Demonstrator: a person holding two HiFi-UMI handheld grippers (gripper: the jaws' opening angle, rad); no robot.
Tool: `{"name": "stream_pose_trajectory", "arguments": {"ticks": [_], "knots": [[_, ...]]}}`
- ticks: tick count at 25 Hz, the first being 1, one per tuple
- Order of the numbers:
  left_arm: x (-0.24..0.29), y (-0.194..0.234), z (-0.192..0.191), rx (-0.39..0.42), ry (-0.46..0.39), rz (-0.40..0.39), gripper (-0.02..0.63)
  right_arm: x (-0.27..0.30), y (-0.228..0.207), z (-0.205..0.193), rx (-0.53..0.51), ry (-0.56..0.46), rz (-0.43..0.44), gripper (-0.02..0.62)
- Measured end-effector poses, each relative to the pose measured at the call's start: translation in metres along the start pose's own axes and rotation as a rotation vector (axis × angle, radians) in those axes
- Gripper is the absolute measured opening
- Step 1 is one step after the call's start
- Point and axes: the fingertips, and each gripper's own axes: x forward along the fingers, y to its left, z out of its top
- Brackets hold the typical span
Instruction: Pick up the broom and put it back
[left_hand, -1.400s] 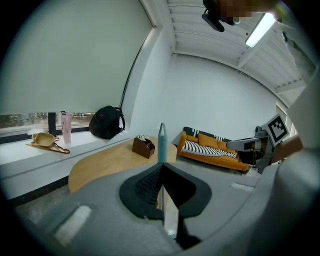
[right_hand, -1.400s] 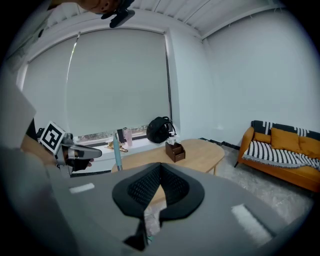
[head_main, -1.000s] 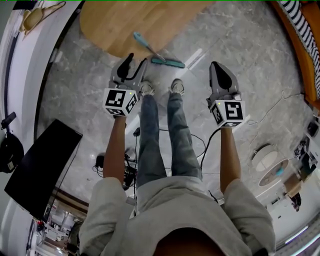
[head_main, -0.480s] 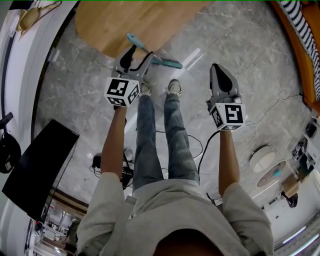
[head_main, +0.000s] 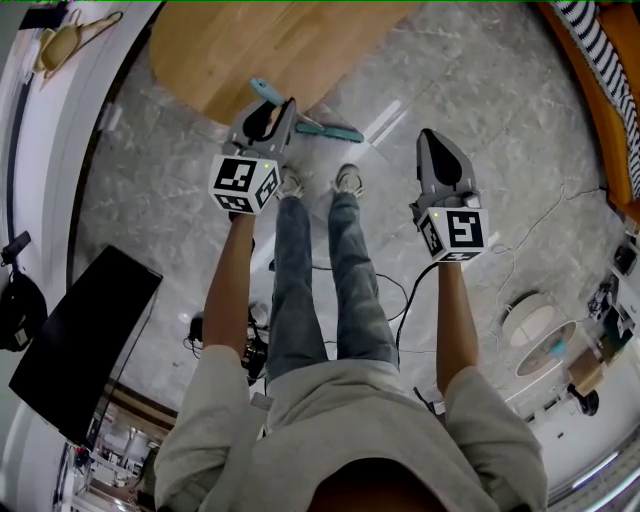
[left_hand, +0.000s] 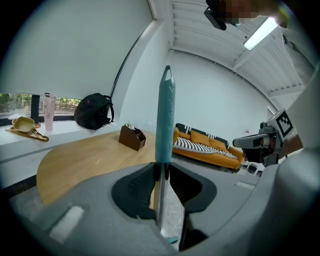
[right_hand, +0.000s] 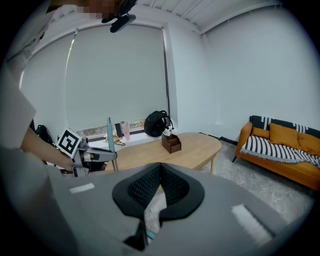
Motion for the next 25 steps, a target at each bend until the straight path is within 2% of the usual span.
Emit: {"name": "stream_pose_trajectory", "arguments": {"ticks": [6,15,19,25], "knots": [[0.005,-0.029,0.013,0.047,-0.007,-0.053,0.089,-0.010,-0.009,0.010,0.004,-0.019,-0.027,0.002],[0.009,-0.083,0.067,0.114,-0.050,-0.125,0.091,-0.044,-0.033,0.049,0.012,-0.078,-0.090,0.002],[0.006,-0.111,0.100,0.130,-0.063,-0.159,0.087,-0.067,-0.046,0.073,0.015,-0.102,-0.124,0.002],[0.002,-0.160,0.170,0.180,-0.061,-0.225,0.086,-0.112,-0.072,0.128,0.021,-0.177,-0.212,0.002]]}}
